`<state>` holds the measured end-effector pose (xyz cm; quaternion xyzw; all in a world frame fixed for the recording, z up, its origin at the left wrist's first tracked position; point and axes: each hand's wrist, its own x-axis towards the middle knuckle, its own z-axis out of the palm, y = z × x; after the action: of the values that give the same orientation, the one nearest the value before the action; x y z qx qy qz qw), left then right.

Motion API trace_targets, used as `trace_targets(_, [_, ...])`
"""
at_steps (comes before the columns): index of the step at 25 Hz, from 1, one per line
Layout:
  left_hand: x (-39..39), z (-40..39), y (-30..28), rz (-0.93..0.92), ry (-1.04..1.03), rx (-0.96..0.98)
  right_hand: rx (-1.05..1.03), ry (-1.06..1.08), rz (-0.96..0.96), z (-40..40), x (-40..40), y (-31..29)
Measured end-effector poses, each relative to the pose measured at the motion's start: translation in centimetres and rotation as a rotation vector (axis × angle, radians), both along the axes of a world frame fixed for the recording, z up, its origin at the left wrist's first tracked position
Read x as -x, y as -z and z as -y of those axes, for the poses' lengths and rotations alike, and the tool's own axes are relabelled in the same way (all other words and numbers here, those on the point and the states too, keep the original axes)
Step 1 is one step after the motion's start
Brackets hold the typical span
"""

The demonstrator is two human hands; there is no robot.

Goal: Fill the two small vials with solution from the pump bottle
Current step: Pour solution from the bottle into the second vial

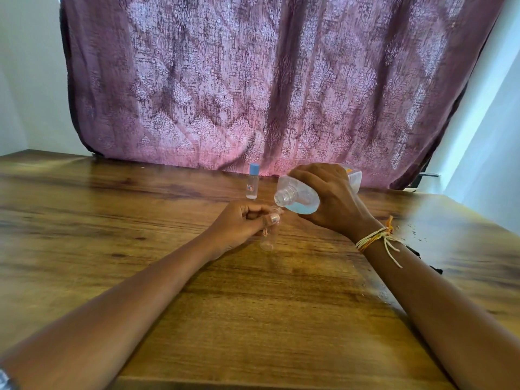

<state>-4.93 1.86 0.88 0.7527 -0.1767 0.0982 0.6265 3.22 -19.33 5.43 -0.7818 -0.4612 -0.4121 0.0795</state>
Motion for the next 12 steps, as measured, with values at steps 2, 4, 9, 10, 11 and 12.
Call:
trace_targets(2, [0.07,0.02,-0.07,0.007,-0.003,-0.008,0.003,0.007,-0.004,-0.04,0.19,-0.05])
trace_targets(4, [0.09,0.02,-0.11,0.013,-0.004,-0.017,0.009,0.015,-0.010,-0.06,0.35,-0.07])
trace_targets(9, [0.11,0.05,-0.11,-0.008,-0.007,-0.014,0.011,0.024,-0.001,-0.06,0.50,-0.17])
trace_targets(10, [0.09,0.05,-0.10,-0.012,-0.010,-0.016,0.012,0.026,0.002,-0.05,0.49,-0.19])
trace_targets(11, [0.10,0.06,-0.10,-0.013,-0.015,-0.019,0.012,0.028,0.003,-0.05,0.49,-0.19])
trace_targets(12, [0.09,0.06,-0.09,-0.012,-0.020,-0.022,0.012,0.030,0.004,-0.04,0.49,-0.20])
